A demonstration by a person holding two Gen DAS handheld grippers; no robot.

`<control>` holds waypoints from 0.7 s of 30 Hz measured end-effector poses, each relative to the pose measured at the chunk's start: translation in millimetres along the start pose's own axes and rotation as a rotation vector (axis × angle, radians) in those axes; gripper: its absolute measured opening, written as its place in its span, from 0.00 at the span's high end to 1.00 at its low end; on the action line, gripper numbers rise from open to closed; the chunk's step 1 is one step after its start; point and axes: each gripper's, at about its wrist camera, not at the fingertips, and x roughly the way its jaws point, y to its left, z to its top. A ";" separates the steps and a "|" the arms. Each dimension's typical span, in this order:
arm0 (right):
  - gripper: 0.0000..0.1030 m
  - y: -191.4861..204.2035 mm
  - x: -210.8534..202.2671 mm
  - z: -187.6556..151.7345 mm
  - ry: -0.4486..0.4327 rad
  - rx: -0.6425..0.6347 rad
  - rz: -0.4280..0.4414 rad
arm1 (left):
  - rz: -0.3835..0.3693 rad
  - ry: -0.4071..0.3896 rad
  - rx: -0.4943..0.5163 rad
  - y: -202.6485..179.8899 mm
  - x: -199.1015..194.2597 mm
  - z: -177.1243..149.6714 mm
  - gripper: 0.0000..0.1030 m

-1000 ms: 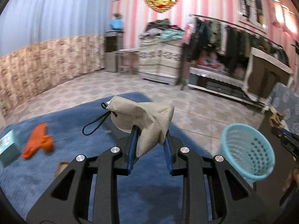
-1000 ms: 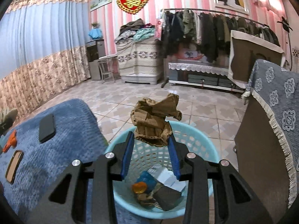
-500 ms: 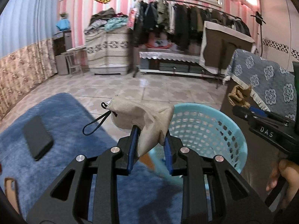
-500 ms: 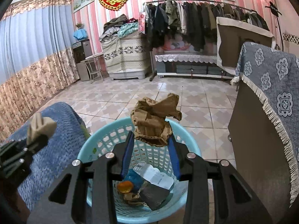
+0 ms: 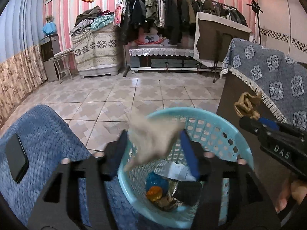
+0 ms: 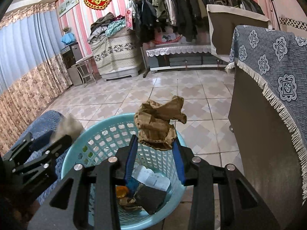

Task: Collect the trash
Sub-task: 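Open the left tool dropping the beige bag while the right tool drops the brown paper, then move both open tools back over the remaining items on the rug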

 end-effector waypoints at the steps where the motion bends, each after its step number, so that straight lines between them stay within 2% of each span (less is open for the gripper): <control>1: 0.65 0.0 0.0 -0.2 0.000 0.000 -0.001 | -0.001 -0.002 -0.010 2.6 -1.0 1.3 0.35; 3: 0.65 0.3 -0.1 -0.5 0.000 0.001 0.003 | 0.014 -0.008 -0.022 8.6 -4.3 3.1 0.31; 5: 0.65 2.7 -0.5 -0.4 -0.001 -0.005 0.007 | 0.066 -0.024 -0.034 16.7 -9.9 4.0 0.18; 8: 0.65 9.5 -0.8 0.8 -0.001 -0.013 0.013 | 0.116 -0.050 -0.066 33.2 -20.5 4.9 0.11; 14: 0.64 36.3 -2.2 2.1 -0.009 -0.071 0.019 | 0.210 -0.067 -0.120 64.9 -38.7 2.6 0.07; 17: 0.64 47.0 -0.3 1.6 -0.013 -0.086 0.015 | 0.224 -0.071 -0.162 80.9 -49.4 -1.7 0.07; 20: 0.61 55.5 -0.5 1.2 -0.024 -0.097 -0.003 | 0.246 -0.077 -0.194 91.9 -59.0 -5.5 0.07; 21: 0.57 57.2 -1.5 0.6 -0.029 -0.100 -0.008 | 0.255 -0.079 -0.204 96.1 -63.2 -6.2 0.07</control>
